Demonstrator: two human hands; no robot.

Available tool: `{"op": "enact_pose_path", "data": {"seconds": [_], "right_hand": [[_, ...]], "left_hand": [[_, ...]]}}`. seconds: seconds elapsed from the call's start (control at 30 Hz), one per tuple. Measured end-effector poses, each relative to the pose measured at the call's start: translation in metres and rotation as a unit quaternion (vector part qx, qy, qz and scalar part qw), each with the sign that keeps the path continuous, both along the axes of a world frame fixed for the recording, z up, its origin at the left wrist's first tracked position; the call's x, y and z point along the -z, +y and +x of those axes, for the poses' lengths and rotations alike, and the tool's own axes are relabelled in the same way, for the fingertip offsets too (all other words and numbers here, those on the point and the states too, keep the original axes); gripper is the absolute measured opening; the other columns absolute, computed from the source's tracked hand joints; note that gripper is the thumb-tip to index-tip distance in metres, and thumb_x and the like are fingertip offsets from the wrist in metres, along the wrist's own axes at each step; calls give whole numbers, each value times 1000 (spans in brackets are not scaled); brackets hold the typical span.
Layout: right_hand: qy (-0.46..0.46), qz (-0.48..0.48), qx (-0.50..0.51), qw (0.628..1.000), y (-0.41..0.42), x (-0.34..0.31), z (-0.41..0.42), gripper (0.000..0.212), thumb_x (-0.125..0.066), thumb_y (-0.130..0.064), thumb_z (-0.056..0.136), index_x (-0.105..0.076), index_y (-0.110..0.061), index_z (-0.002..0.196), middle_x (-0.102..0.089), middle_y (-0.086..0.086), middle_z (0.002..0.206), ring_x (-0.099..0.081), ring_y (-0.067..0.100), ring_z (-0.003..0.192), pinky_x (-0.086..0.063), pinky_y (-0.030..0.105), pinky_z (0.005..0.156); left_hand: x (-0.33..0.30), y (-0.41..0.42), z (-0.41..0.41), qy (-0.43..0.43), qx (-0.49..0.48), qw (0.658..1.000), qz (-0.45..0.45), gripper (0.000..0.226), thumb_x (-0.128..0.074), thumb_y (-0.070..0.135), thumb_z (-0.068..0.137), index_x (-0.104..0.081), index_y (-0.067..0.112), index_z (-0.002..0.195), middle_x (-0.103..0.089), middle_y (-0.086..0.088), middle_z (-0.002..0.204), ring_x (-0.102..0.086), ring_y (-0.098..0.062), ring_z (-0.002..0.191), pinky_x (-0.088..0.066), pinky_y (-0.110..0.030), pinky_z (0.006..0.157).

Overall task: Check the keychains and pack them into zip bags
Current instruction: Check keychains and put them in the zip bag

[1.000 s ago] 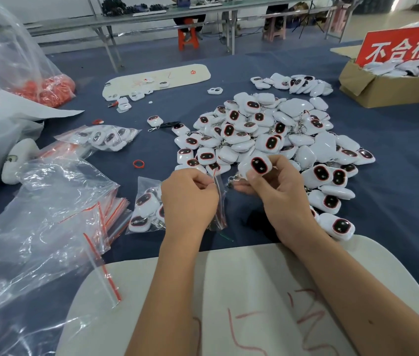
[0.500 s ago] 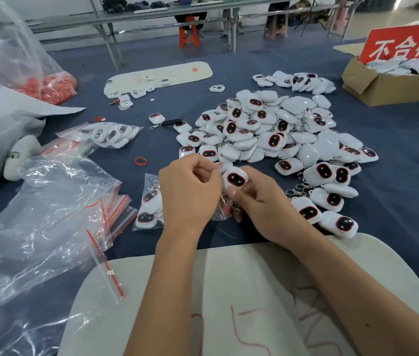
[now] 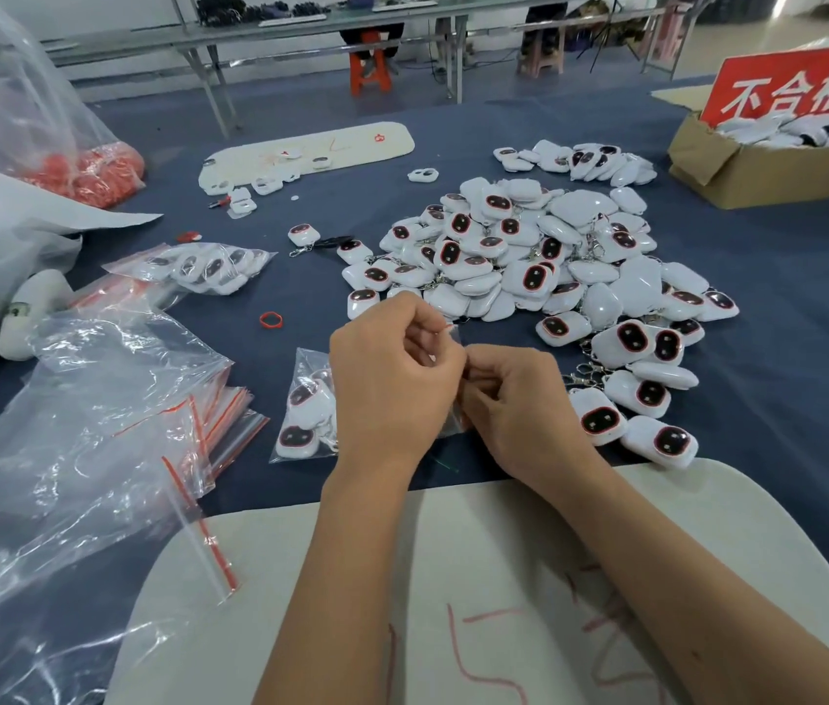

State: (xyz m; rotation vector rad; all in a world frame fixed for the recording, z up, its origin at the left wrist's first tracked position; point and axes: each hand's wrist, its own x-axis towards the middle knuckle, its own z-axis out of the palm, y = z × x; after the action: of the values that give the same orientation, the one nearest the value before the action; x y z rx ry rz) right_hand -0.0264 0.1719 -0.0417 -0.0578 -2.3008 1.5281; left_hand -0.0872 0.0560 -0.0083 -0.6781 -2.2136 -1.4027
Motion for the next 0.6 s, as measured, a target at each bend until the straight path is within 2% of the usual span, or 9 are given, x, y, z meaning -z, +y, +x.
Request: {"op": "enact_pose_path", "data": {"seconds": [0.1, 0.2, 0.27, 0.37, 0.43, 0.5, 0.53, 0.6], "right_hand": [[-1, 69, -90, 994, 1, -1, 2, 38, -43, 21, 83, -70, -6, 90, -66, 3, 86, -64, 27, 82, -53, 48, 79], [34, 91, -66, 993, 0, -1, 0, 40, -48, 23, 78, -74, -5, 90, -64, -1, 87, -62, 18, 79, -49, 38, 71], [86, 107, 25, 990, -2, -1, 0, 36, -57, 18, 77, -78, -9, 89, -70, -3, 82, -62, 12, 78, -47, 33, 68], [114, 186, 254, 942, 1, 0, 2, 22, -67, 4, 86, -80, -10, 96, -76, 0, 91, -60, 25, 93, -49, 37, 79], [18, 269, 326, 906, 7, -1, 2, 27, -63, -4, 90, -75, -12, 113, -74, 7, 112, -54, 33, 114, -45, 42, 95], [-121, 345, 314, 876, 10, -1, -1, 40, -58, -16, 97, -60, -18, 137, -61, 8, 139, -42, 36, 138, -34, 44, 111], [-170, 374, 298, 862, 9, -2, -3, 44, -55, -22, 101, -51, -21, 145, -54, 7, 146, -38, 36, 143, -32, 44, 113], [-164, 381, 272, 868, 6, -2, -3, 47, -54, -20, 102, -45, -20, 148, -55, 7, 144, -44, 35, 138, -36, 42, 109]], "left_hand": [[1, -1, -2, -10, -17, 999, 32, 13, -71, 5, 72, -68, 18, 74, -62, 12, 63, -60, -8, 60, -43, -10, 56], [2, -1, -2, -16, -24, 999, 44, 13, -70, 6, 73, -68, 19, 74, -62, 12, 63, -60, -8, 59, -42, -9, 56], [4, 1, -3, -26, -29, 998, 45, 13, -71, 6, 75, -69, 19, 74, -63, 12, 63, -60, -8, 59, -45, -14, 56], [10, 11, -1, -72, -22, 997, 18, 11, -70, 7, 81, -69, 17, 78, -65, 9, 66, -61, -10, 61, -55, -31, 64], [15, 23, 5, -94, 23, 995, -23, 10, -66, 5, 83, -70, 14, 82, -66, 6, 69, -61, -13, 65, -55, -39, 69], [21, 33, 14, -89, 68, 992, -64, 12, -64, 3, 83, -70, 13, 84, -69, 3, 74, -61, -15, 69, -52, -40, 72], [24, 35, 15, -90, 79, 990, -77, 12, -64, 1, 84, -70, 12, 85, -69, 2, 77, -61, -16, 72, -51, -40, 73], [29, 35, 11, -123, 75, 987, -76, 13, -63, 0, 85, -70, 11, 87, -69, 2, 77, -60, -14, 72, -50, -35, 73]]}}
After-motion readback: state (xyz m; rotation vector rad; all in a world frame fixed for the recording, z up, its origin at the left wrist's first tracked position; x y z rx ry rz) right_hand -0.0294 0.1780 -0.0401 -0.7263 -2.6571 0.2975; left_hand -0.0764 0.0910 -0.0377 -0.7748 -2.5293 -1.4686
